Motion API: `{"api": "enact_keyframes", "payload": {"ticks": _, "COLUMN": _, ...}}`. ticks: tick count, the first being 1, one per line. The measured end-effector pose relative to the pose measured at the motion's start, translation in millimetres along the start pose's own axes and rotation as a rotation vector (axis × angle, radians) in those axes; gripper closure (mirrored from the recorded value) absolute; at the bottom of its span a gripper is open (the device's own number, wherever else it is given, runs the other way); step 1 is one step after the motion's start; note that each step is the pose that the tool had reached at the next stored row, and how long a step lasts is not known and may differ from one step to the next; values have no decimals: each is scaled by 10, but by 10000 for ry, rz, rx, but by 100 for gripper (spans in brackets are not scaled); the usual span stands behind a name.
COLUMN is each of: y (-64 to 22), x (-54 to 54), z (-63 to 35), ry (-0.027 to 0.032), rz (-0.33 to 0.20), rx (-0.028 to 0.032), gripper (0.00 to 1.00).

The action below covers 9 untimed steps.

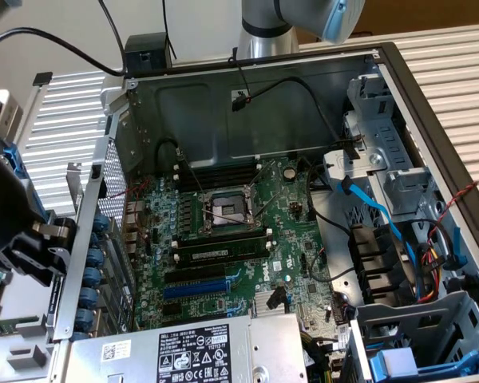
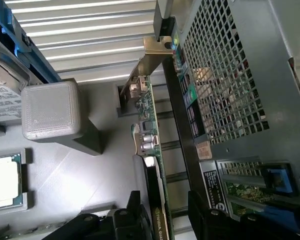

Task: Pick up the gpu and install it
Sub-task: 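Pick up the gpu and move the gpu toward the slot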

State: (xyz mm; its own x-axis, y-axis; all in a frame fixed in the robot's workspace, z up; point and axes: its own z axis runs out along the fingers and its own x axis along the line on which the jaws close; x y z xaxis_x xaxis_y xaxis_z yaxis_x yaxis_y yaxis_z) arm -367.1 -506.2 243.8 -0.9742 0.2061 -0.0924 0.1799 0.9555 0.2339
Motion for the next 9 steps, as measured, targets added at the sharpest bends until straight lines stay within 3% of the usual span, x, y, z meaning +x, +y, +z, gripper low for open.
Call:
{"api": "enact_keyframes", "payload": {"ticks": 5, "y": 11, "x": 11, "z": 102, "ry": -9, "rz": 36, "rx": -64, "gripper": 49}}
{"api": "enact_keyframes", "payload": {"ticks": 9, "y": 41, "x": 18, "z": 146, "ry": 22, "rz": 32, "rx": -224, "gripper": 49}}
